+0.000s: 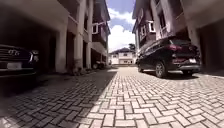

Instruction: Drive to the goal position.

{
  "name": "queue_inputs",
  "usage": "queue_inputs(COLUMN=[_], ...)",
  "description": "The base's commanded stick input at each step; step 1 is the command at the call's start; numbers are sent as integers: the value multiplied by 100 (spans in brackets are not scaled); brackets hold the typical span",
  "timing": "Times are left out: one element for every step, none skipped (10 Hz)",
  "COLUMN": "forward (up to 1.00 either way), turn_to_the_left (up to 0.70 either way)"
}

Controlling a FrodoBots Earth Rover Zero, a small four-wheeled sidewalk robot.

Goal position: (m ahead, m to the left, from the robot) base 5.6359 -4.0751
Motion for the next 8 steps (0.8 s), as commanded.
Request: queue_inputs(forward=[85, 85, 85, 85, 85, 85, 85, 85], turn_to_the_left=[0, 0, 0, -7, -18, -29, -8, 0])
